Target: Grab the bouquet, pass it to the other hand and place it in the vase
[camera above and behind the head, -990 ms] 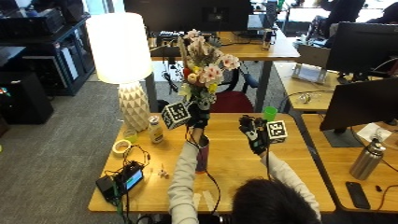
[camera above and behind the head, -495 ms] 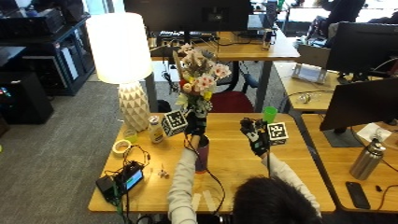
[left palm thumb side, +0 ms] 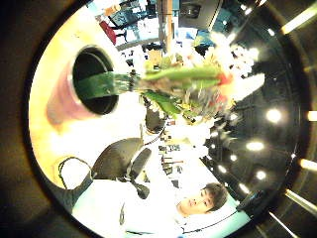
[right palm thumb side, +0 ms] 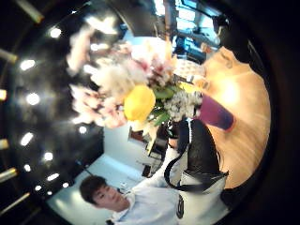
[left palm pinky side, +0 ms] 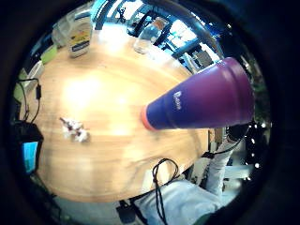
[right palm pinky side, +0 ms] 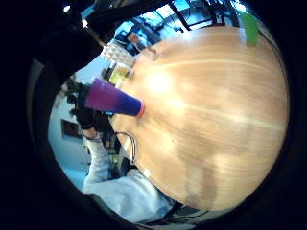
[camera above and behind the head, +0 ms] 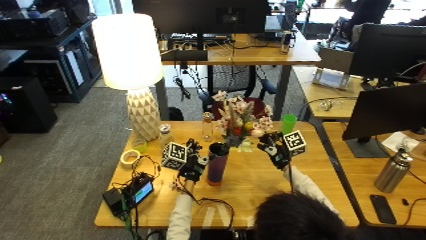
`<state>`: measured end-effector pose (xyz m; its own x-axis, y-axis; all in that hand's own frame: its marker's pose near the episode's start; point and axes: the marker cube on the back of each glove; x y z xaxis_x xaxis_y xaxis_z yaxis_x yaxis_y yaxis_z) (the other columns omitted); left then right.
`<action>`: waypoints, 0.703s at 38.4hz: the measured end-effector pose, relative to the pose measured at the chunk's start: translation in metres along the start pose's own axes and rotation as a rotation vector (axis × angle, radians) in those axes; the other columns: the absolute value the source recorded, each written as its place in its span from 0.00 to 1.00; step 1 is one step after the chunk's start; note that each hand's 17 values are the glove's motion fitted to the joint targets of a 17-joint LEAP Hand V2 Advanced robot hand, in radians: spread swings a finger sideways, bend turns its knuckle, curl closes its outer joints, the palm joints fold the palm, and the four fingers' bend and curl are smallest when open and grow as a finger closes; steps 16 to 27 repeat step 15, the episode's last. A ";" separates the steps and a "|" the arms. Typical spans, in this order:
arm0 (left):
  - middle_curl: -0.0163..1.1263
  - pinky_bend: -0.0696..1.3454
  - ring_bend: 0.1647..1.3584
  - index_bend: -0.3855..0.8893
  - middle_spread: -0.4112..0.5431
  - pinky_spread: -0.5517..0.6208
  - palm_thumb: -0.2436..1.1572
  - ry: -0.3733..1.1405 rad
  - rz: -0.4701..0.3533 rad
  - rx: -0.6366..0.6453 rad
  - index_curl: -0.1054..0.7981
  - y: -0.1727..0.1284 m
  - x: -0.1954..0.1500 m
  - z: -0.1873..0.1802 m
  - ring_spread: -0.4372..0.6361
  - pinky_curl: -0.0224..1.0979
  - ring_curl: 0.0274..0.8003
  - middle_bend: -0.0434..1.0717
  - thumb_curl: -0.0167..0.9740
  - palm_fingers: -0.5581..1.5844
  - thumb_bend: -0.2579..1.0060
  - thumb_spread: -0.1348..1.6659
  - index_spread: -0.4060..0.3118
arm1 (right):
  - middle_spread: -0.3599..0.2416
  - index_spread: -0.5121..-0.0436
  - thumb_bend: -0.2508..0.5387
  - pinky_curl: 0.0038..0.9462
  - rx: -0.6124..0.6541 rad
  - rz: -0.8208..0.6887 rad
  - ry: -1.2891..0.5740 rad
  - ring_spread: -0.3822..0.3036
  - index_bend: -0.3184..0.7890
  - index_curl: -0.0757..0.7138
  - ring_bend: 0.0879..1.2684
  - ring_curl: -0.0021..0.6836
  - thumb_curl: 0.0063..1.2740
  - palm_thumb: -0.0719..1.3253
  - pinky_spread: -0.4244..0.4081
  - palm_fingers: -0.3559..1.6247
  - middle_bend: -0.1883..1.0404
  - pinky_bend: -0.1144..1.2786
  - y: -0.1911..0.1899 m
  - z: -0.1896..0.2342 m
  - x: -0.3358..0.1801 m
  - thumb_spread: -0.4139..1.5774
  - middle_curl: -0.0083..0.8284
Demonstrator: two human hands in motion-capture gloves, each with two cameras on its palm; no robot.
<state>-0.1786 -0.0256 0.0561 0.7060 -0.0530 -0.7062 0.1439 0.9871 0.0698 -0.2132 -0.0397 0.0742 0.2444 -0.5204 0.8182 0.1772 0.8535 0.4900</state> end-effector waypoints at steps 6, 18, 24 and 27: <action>0.30 0.33 0.34 0.36 0.62 0.83 0.39 -0.019 -0.054 0.026 0.42 0.009 0.024 -0.003 0.72 0.30 0.37 0.23 0.48 0.19 0.17 0.51 0.64 | 0.49 0.53 0.29 0.38 -0.132 0.076 0.239 0.42 0.35 0.41 0.26 0.56 0.37 0.62 0.78 0.51 0.37 0.32 0.002 -0.011 0.062 0.72 0.51; 0.30 0.31 0.33 0.38 0.66 0.89 0.35 -0.010 -0.123 0.011 0.38 -0.005 -0.015 0.034 0.79 0.29 0.35 0.23 0.42 0.22 0.17 0.53 0.63 | 0.55 0.47 0.28 0.41 -0.187 -0.060 0.380 0.52 0.33 0.33 0.22 0.52 0.37 0.61 0.84 0.36 0.33 0.41 -0.002 -0.017 0.085 0.69 0.49; 0.30 0.31 0.33 0.38 0.66 0.89 0.35 -0.010 -0.123 0.011 0.38 -0.005 -0.015 0.034 0.79 0.29 0.35 0.23 0.42 0.22 0.17 0.53 0.63 | 0.55 0.47 0.28 0.41 -0.187 -0.060 0.380 0.52 0.33 0.33 0.22 0.52 0.37 0.61 0.84 0.36 0.33 0.41 -0.002 -0.017 0.085 0.69 0.49; 0.30 0.31 0.33 0.38 0.66 0.89 0.35 -0.010 -0.123 0.011 0.38 -0.005 -0.015 0.034 0.79 0.29 0.35 0.23 0.42 0.22 0.17 0.53 0.63 | 0.55 0.47 0.28 0.41 -0.187 -0.060 0.380 0.52 0.33 0.33 0.22 0.52 0.37 0.61 0.84 0.36 0.33 0.41 -0.002 -0.017 0.085 0.69 0.49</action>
